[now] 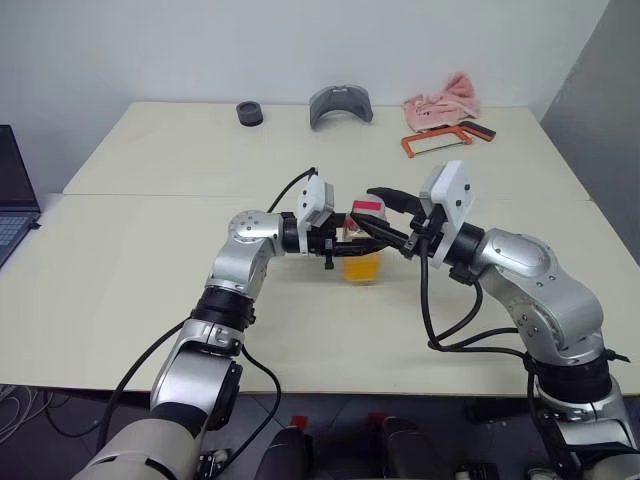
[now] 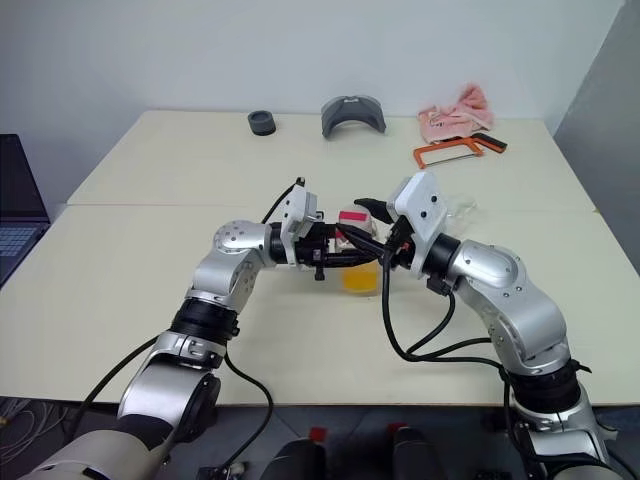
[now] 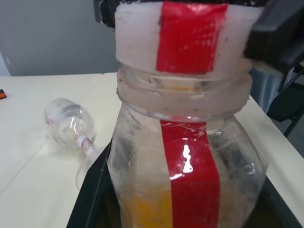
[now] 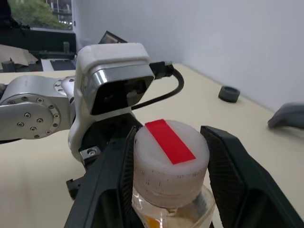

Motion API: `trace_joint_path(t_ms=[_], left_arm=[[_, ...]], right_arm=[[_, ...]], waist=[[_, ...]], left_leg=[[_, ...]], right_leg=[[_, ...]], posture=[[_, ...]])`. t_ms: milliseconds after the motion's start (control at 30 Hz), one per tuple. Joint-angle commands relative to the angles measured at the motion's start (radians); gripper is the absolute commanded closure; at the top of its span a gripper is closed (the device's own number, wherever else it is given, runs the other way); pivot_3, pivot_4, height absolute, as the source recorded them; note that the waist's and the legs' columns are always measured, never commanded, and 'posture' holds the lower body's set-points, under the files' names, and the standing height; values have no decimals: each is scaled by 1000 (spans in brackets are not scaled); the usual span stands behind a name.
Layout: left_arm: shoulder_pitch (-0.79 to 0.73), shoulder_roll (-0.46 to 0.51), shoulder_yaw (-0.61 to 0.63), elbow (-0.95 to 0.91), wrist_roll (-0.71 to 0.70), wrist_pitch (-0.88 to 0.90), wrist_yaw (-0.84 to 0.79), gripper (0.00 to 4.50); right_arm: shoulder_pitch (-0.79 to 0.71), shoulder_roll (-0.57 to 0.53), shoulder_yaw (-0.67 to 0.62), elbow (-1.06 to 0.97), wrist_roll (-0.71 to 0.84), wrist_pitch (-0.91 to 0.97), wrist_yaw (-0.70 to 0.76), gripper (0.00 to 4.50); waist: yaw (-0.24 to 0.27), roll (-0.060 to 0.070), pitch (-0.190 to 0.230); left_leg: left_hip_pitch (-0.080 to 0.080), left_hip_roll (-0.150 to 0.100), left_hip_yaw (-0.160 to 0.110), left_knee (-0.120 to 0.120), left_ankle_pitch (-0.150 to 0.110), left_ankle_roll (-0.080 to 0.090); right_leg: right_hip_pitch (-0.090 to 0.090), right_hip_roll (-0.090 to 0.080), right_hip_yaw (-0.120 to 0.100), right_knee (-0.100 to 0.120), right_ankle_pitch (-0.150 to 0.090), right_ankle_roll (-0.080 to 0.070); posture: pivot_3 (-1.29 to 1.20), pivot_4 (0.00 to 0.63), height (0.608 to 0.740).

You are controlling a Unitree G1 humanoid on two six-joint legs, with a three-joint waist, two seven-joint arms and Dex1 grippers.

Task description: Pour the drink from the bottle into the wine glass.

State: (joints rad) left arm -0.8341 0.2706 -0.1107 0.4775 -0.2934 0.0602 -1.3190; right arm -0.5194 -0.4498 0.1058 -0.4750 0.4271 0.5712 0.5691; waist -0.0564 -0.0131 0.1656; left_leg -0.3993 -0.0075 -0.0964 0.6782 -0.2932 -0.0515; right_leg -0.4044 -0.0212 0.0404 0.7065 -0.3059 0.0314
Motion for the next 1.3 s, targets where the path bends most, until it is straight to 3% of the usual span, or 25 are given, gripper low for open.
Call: trace_joint_path(t_ms=[33, 300, 933, 1133, 1300], left_arm=[[1, -1, 13, -40, -29, 19, 4, 2805], [12, 1, 15, -60, -43, 44, 8, 2808], [16, -15, -6, -56, -44, 22, 11, 2836], [18, -17, -5, -59, -45, 20, 21, 2838], [24, -10, 9, -61, -45, 19, 42, 2838]], right_arm=[[10, 18, -107, -66, 39, -54, -27, 2678], [60, 42, -235, -134, 244, 70, -98, 2678], [12, -159, -34, -150, -6, -31, 3, 2730], [23, -82, -165, -144, 235, 95, -19, 2777], [109, -101, -309, -168, 355, 155, -57, 2777]], waist=[[0, 0, 0], [1, 0, 0], [0, 0, 0], [3, 0, 0], [8, 0, 0]], left_leg=[[0, 0, 0, 0, 0, 0], [0, 0, 0, 0, 0, 0], [0, -1, 1, 0, 0, 1], [0, 0, 0, 0, 0, 0], [0, 0, 0, 0, 0, 1]], right_leg=[[0, 0, 0, 0, 0, 0], [0, 0, 0, 0, 0, 0], [0, 1, 1, 0, 0, 0], [0, 0, 0, 0, 0, 0], [1, 0, 0, 0, 0, 0]], posture=[[0, 150, 740], [0, 150, 740], [0, 150, 740], [0, 150, 740], [0, 150, 740]])
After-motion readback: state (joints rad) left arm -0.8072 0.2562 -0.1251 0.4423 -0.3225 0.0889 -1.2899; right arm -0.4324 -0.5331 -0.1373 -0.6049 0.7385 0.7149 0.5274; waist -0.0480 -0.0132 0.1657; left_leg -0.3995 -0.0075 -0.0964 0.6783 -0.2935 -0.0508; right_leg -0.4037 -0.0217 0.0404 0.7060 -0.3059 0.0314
